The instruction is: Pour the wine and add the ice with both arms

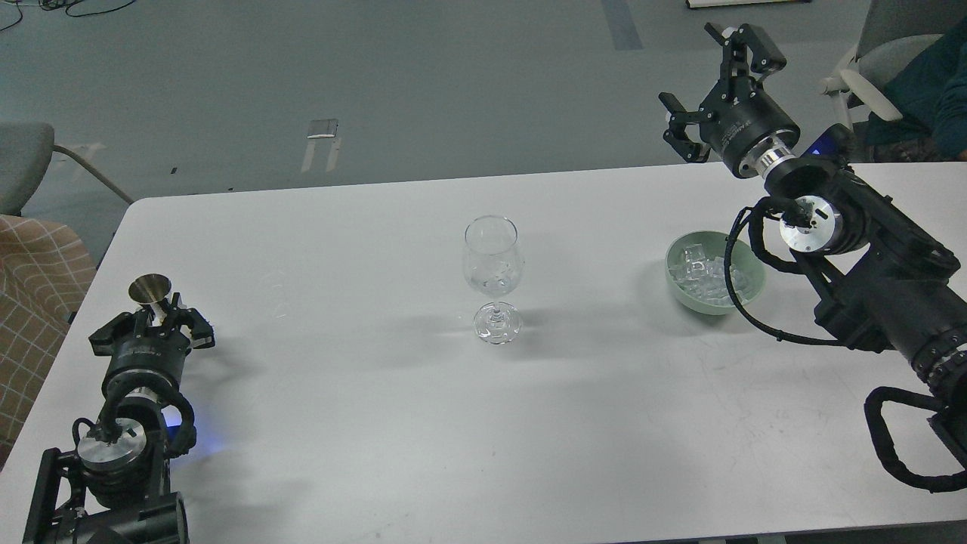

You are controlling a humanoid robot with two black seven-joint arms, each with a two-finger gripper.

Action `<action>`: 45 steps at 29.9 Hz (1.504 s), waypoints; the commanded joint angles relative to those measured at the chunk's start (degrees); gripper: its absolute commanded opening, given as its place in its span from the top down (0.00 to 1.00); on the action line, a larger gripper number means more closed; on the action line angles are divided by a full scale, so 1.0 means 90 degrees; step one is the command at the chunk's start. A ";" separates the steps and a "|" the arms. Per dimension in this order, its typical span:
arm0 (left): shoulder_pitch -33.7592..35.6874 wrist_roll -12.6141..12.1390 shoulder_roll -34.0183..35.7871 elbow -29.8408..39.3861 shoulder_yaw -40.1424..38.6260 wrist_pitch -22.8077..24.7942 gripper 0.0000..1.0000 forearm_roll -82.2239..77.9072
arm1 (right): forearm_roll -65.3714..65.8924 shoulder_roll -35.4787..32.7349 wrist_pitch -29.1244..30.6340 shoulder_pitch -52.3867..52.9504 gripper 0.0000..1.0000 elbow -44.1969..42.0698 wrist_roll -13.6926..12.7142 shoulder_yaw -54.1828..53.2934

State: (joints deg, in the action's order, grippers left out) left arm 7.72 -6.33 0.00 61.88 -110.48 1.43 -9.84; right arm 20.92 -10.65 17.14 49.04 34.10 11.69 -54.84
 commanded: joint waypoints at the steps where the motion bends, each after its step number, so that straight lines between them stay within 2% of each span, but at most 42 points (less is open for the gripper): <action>1: 0.0012 0.0000 0.0000 0.0010 0.0000 -0.0061 0.67 -0.0010 | 0.0000 0.0012 0.0000 0.0000 0.00 0.0000 0.0000 0.0000; 4: 0.0012 -0.0009 0.0000 0.0010 0.0009 -0.0071 0.59 -0.0010 | 0.0000 0.0012 0.0000 0.0000 0.00 0.0000 0.0000 0.0000; 12: 0.0012 -0.0019 0.0000 0.0019 0.0058 -0.0120 0.52 -0.0010 | 0.0000 0.0011 0.0000 0.0000 0.00 0.0000 0.0000 0.0000; 15: 0.0022 -0.0019 0.0000 0.0029 0.0078 -0.0149 0.46 -0.0010 | 0.0000 0.0012 0.0000 0.0000 0.00 0.0000 0.0000 0.0000; 20: 0.0022 -0.0010 0.0000 0.0029 0.0136 -0.0169 0.31 -0.0010 | 0.0000 0.0002 0.0000 0.0000 0.00 0.0000 0.0000 0.0000; 22: 0.0031 -0.0009 0.0000 0.0029 0.0214 -0.0247 0.17 -0.0020 | 0.0000 0.0002 0.0000 -0.0010 0.00 0.0000 0.0000 0.0000; 27: 0.0041 -0.0039 0.0000 0.0049 0.0234 -0.0257 0.02 -0.0020 | 0.0000 0.0002 0.0000 -0.0010 0.00 0.0000 0.0000 0.0000; 45: -0.0281 -0.0127 0.0000 0.0137 0.0166 -0.0227 0.02 0.0087 | 0.0000 -0.0008 0.0000 -0.0010 0.00 0.0000 0.0000 -0.0010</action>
State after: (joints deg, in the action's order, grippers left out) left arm 5.92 -7.40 0.00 62.96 -108.88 -0.77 -9.11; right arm 20.92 -10.73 17.14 48.95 34.10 11.69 -54.94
